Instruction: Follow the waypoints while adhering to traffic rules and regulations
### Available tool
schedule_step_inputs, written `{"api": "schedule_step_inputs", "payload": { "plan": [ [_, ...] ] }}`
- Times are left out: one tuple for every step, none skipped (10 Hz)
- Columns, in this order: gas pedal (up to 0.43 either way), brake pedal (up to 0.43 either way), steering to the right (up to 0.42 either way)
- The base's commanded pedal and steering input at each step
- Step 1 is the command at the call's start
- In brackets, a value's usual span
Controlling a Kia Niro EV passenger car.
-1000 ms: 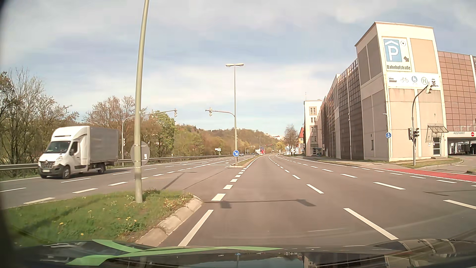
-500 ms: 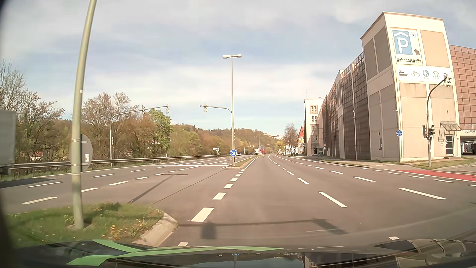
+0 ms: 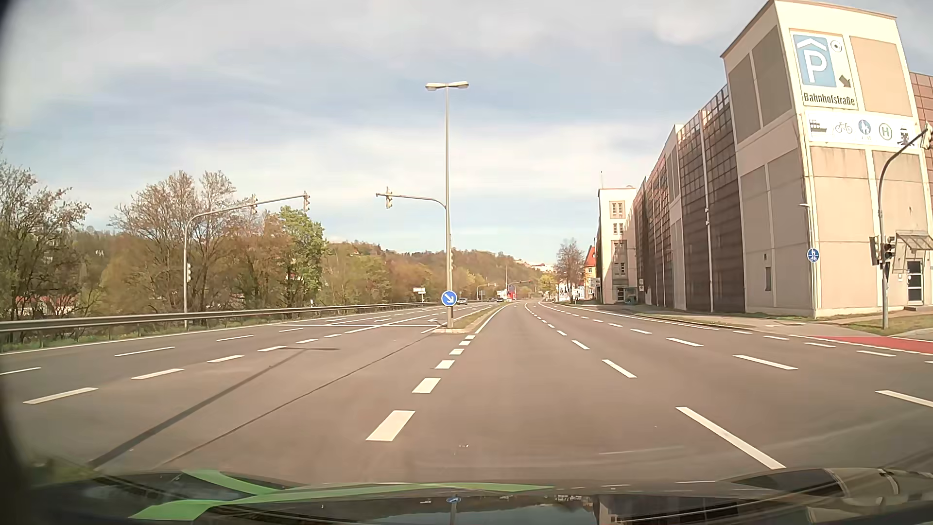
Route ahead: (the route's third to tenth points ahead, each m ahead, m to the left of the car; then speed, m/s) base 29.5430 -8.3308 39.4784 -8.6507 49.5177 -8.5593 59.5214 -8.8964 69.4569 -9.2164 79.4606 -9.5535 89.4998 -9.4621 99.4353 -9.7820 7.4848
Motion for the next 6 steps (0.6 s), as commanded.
{"api": "schedule_step_inputs", "payload": {
  "plan": [
    [0.287,0.0,0.001],
    [0.287,0.0,0.001],
    [0.287,0.0,0.001],
    [0.287,0.0,0.001],
    [0.287,0.0,0.001],
    [0.287,0.0,0.001]
  ]
}}
